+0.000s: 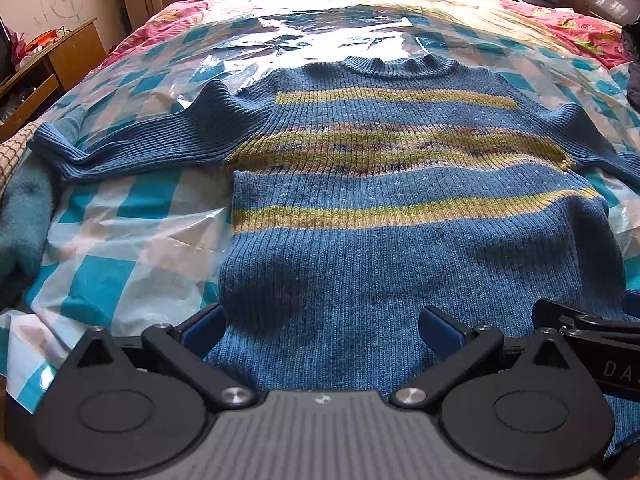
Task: Fold small clothes
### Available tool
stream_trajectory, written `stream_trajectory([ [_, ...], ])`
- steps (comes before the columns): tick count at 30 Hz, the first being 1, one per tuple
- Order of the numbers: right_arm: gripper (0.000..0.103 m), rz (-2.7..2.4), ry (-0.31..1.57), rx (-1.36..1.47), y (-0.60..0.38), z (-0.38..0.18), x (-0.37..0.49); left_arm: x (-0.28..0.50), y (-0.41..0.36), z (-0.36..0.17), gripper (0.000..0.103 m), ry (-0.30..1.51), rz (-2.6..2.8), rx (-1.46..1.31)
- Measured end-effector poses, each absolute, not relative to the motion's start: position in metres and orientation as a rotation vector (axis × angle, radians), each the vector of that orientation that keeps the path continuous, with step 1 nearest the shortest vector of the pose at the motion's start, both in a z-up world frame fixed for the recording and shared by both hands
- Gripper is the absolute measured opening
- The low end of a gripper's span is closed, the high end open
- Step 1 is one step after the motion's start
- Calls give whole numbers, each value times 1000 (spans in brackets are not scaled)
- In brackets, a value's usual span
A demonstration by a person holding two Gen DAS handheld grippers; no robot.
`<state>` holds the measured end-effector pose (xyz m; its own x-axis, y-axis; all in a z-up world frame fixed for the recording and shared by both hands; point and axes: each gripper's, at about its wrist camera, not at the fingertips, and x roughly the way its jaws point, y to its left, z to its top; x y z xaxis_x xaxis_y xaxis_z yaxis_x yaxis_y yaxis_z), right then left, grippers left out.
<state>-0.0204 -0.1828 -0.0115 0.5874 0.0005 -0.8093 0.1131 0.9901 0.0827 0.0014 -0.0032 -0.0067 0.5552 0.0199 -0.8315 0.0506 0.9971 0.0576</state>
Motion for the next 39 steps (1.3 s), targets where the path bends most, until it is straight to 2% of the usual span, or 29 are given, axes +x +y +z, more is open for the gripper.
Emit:
stream_trajectory([
  [17,102,-69,946,142,-185,-14,-20,1,-7,-10,103,990,-29,86],
  [39,96,-100,841,291,-226,12,-6,36,-42,22,103,890,-127,101],
])
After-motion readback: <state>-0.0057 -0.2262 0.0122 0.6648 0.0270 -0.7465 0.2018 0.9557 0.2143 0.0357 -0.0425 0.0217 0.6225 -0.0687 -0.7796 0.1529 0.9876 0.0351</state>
